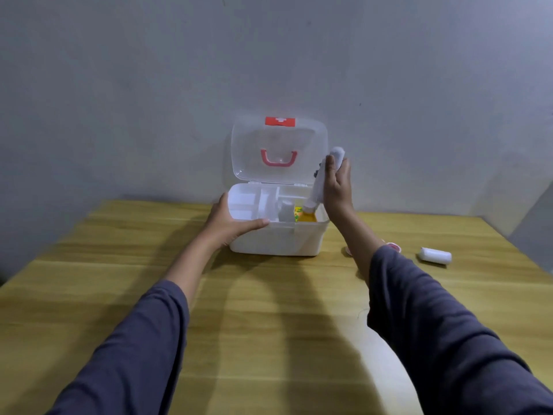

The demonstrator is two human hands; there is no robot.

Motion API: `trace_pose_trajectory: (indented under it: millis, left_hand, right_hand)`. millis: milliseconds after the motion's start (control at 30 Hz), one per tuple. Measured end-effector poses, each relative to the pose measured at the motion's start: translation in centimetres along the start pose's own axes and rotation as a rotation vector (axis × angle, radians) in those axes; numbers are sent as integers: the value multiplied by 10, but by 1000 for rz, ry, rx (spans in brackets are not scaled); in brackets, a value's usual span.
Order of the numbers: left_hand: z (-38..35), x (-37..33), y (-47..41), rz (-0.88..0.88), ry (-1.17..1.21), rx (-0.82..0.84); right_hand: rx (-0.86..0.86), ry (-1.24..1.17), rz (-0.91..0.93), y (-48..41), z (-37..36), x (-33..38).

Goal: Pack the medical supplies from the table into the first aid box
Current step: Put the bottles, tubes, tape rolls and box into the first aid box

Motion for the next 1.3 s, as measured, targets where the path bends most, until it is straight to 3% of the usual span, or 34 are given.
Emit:
trace_pose_trajectory:
  millis: [533, 667, 800, 900, 1000, 1300]
  left_hand:
    - [0, 6, -1, 24, -9, -12]
    - [1, 7, -1, 24, -12, -16]
    - [1, 8, -1, 29, -6, -17]
    - [0, 7, -2, 26, -2, -16]
    - [0, 8, -2, 30, -4, -18]
    - [1, 10, -2, 35, -5, -17]
  right_hand:
    - [231, 320, -196, 0, -2, -23]
    - [189, 229, -224, -2, 1, -23]
    - [126, -14, -218, -4, 9, -18]
    - [172, -162, -284, -2, 7, -22]
    - [254, 102, -257, 3, 6, -27]
    - [336, 721, 201, 14, 5, -9]
Point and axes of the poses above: each hand's wrist, its own y-axis away from the middle knuckle, its own z-axis out of the back of the hand, x = y × z, the point moved 8 cm from there along -y, towards the middle knuckle, and after that the axes turned 4 degrees about y, right-handed, at the moved point
